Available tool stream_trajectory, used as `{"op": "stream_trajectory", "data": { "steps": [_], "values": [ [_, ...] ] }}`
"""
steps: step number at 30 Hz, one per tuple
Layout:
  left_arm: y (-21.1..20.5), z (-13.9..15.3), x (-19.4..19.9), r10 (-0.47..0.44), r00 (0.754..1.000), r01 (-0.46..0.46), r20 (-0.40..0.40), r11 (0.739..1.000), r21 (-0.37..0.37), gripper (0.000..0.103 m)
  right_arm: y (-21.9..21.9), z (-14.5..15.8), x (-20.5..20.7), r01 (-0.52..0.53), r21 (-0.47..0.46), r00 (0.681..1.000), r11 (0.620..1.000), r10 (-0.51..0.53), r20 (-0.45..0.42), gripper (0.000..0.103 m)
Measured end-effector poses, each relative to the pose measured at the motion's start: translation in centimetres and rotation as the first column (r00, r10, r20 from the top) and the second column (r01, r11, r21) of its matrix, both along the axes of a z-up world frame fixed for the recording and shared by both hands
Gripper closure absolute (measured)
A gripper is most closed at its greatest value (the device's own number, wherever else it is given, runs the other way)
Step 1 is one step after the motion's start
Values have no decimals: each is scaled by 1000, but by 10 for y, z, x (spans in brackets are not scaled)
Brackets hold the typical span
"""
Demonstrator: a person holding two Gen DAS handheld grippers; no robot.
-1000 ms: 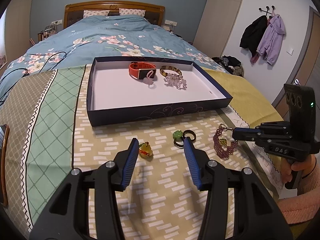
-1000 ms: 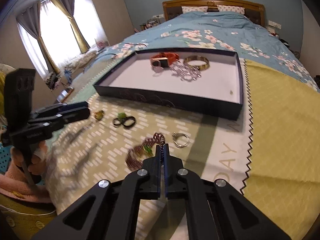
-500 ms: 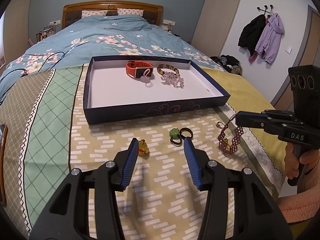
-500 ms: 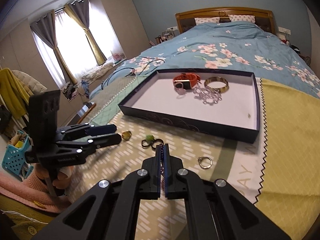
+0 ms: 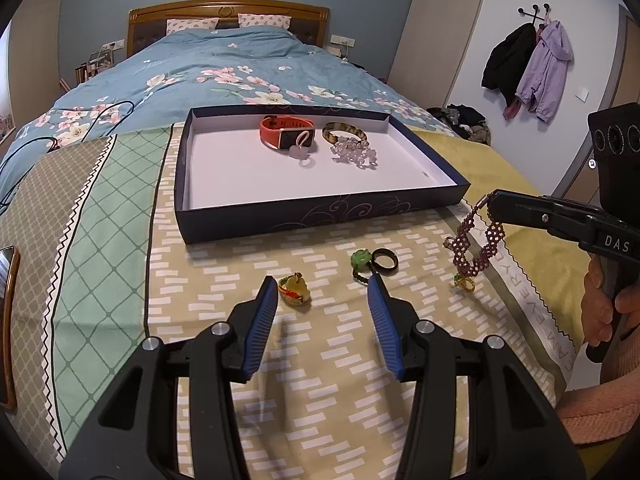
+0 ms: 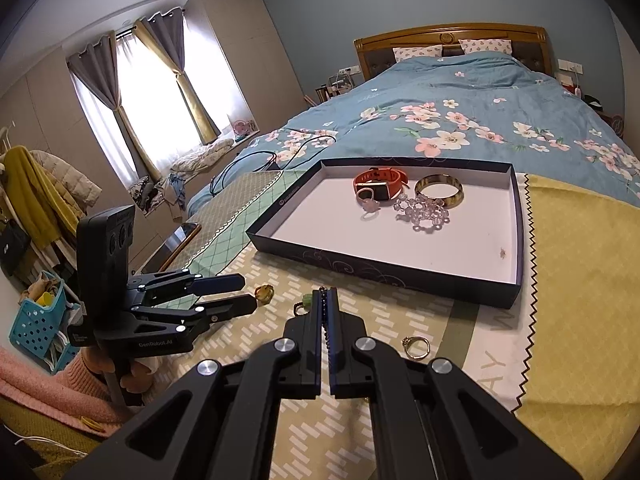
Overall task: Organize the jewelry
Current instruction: 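Lift the beaded bracelet with the right gripper and carry it toward the tray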
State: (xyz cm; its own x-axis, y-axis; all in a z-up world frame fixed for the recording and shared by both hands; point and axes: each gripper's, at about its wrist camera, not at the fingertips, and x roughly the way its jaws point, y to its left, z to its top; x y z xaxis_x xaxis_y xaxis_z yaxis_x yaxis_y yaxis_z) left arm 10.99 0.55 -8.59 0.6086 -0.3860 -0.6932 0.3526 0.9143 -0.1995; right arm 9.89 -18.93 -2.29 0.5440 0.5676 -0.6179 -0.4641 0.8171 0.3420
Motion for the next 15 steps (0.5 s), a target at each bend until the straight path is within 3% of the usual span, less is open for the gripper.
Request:
{"op": "stream_trajectory", "data": {
  "steps": [15],
  "values": [
    [-3,-13,17,10,998,-7,-65,999,33,66,0,-1,6,12,13,1000,1000,-12,-1,102]
  ]
}}
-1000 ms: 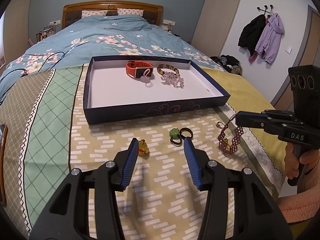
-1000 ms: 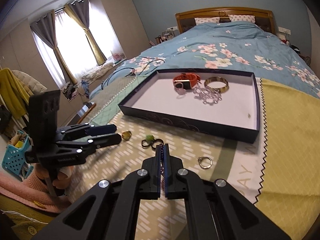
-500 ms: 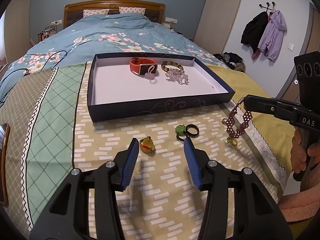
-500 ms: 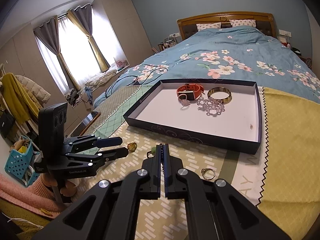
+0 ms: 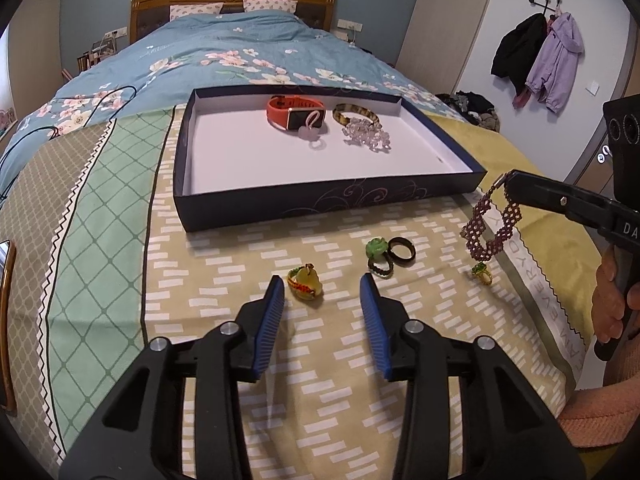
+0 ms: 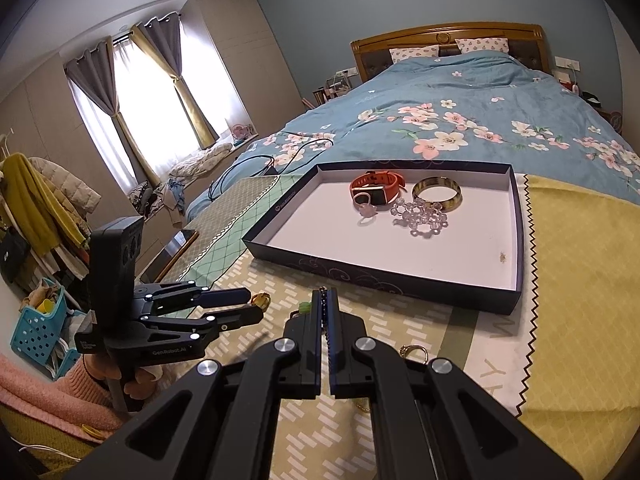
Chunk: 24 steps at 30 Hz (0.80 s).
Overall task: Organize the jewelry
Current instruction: 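Lift the beaded bracelet with the right gripper and carry it toward the tray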
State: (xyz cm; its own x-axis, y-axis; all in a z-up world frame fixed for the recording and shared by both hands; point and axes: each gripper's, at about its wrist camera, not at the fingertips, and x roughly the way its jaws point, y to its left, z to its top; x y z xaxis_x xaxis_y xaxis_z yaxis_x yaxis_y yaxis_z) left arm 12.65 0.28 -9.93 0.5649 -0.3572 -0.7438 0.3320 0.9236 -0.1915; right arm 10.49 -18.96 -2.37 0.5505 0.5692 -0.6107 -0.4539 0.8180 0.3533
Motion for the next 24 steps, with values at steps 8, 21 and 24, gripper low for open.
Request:
{"op": "stream_trajectory", "data": {
  "steps": [8,21,24],
  "values": [
    [-1,-4,5,7,1000,-7,-24,1000,12,76,0,-1,3,5,0,1000,1000,-5,2,102],
    [-4,-4,8,8,1000,-7,-20,999,35,77,-3,-1,6,10,5,1000,1000,-10,1,102],
    [-4,-3,7,26,1000,-26,-13,999,48,71,-4,-1,7,14,7,1000,1000,-14,-3,102]
  ]
}}
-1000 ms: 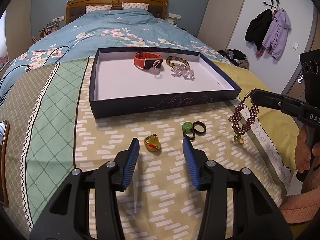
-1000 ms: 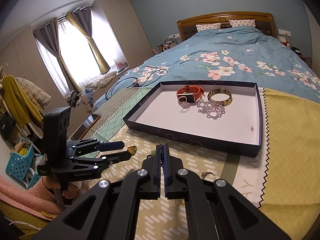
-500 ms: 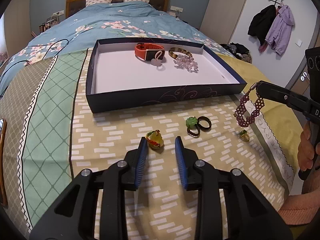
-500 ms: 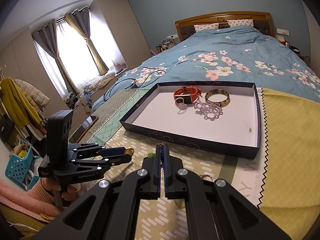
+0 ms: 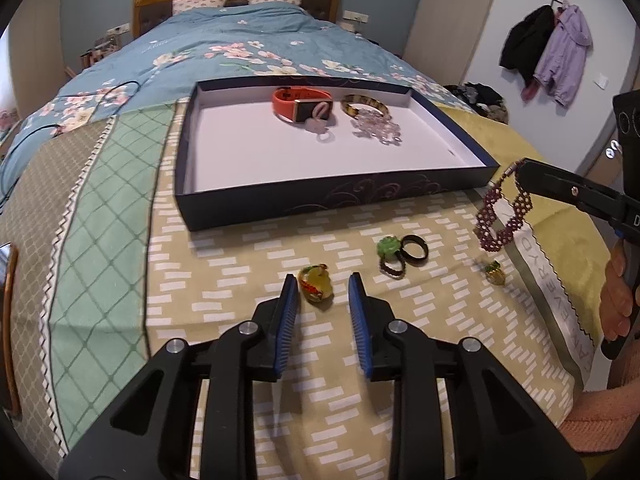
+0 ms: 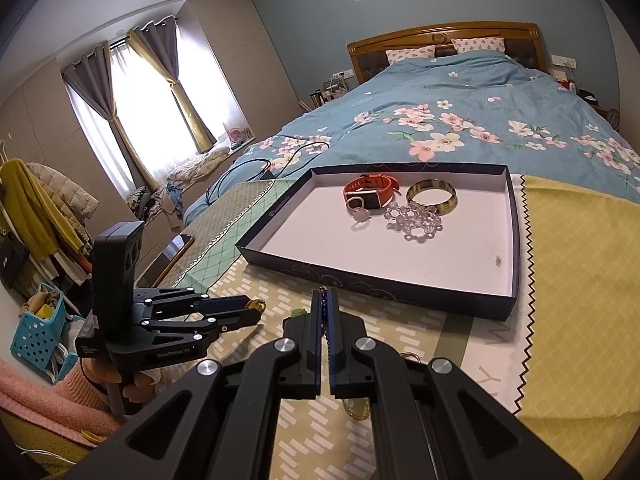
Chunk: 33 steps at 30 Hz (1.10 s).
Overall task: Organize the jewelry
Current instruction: 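Lift the beaded bracelet with the right gripper and carry it toward the tray, then grasp the black ring with the left gripper while the right holds the bracelet above the tray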
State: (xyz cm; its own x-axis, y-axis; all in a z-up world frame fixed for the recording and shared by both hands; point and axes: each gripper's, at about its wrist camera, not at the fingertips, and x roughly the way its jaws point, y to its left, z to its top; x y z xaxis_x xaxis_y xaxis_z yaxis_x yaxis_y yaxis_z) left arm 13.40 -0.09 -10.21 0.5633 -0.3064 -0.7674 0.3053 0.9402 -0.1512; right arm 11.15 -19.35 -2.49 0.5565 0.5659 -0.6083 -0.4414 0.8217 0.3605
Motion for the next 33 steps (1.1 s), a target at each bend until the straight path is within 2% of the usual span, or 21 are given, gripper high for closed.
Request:
{"op": "stream_trajectory", "data": {
  "steps": [1,3,8,10,13,16,19,24,29,33],
  "values": [
    [-2,2,-2,4,1000,-4,17,1000,14,64,0,0,0,1,0,1000,1000,-1,-1,102],
    [-5,7,-7,-9,999,8,51,1000,20,64,0,-1,1,1,1,1000,1000,-1,-4,102],
    [-28,20,-19,-149,983,152,107,988,-15,65,-1,-2,1,1,2,1000,1000,-1,-4,102],
    [-36,19,-17,-202,976,207,84,977,-53,66,-1,-3,2,1,5,1000,1000,0,-7,102],
    [-46,10,-7,-250,968,248,3,961,-124,69,-2,-5,2,1,7,1000,1000,-1,-12,102],
    [-48,-4,6,-235,970,223,-64,963,-150,69,-4,-6,2,1,10,1000,1000,-1,-15,102],
    [-44,-6,12,-216,974,202,-71,965,-166,72,-6,-8,4,3,11,1000,1000,-3,-19,102],
    [-47,-9,21,-190,980,181,-61,975,-129,71,-5,-10,8,-2,13,1000,1000,2,-22,102],
    [-60,-7,27,-189,981,187,-38,981,-52,70,-4,-8,12,-7,15,1000,1000,7,-13,102],
    [-68,-5,26,-186,982,187,-19,982,5,74,-3,-4,15,-12,13,1000,1000,12,-3,102]
  ]
}}
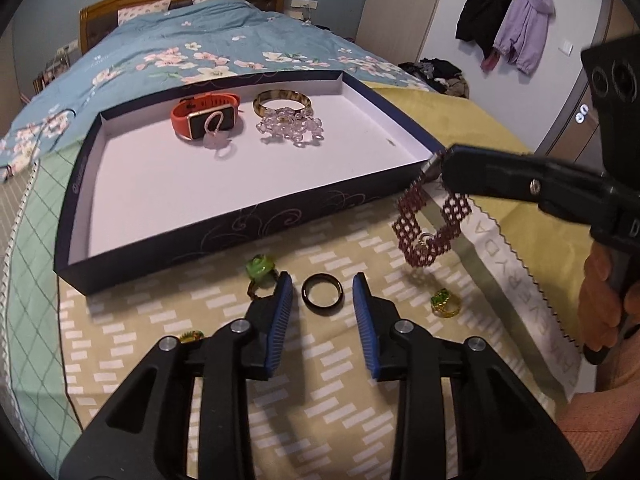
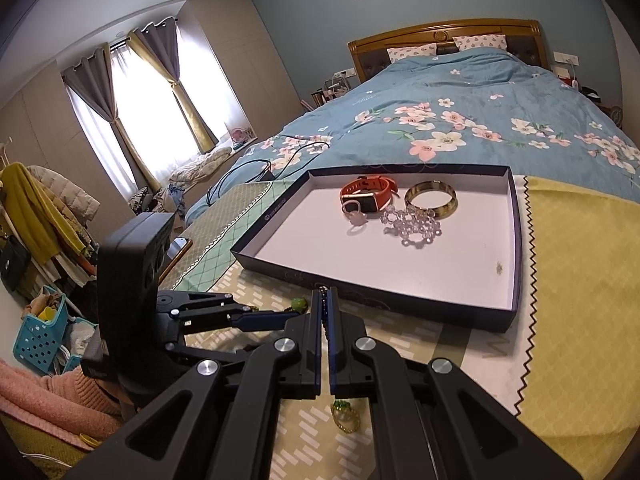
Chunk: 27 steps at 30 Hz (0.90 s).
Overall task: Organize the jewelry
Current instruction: 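Grasp the black ring with the left gripper while the right holds the bracelet above the tray, then lower the black ring and beaded bracelet into the tray while opening both grippers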
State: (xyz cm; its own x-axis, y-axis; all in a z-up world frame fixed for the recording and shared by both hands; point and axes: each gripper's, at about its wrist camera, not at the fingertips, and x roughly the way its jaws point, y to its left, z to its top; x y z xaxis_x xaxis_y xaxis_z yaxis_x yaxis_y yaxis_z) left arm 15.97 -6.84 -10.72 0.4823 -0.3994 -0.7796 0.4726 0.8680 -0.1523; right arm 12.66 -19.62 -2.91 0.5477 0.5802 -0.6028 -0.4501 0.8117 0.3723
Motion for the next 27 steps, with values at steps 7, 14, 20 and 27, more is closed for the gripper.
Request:
{"op": "stream_trajectory", "data": {
  "steps": [7,14,20,27],
  "values": [
    [4,3,-3,6,1000,-6,7,1000,-5,81,3,7,6,-9,-8,1000,1000,9,21,102],
    [11,20,-10,1,999,1,42,999,-50,81,3,19,13,-10,-3,998,1000,10,54,102],
    [21,43,-10,16,997,-8,82,996,-93,81,2,29,25,-5,10,997,1000,5,77,102],
    [28,61,2,42,992,-31,118,995,-95,81,3,35,39,2,16,996,1000,-4,92,102]
  ]
}}
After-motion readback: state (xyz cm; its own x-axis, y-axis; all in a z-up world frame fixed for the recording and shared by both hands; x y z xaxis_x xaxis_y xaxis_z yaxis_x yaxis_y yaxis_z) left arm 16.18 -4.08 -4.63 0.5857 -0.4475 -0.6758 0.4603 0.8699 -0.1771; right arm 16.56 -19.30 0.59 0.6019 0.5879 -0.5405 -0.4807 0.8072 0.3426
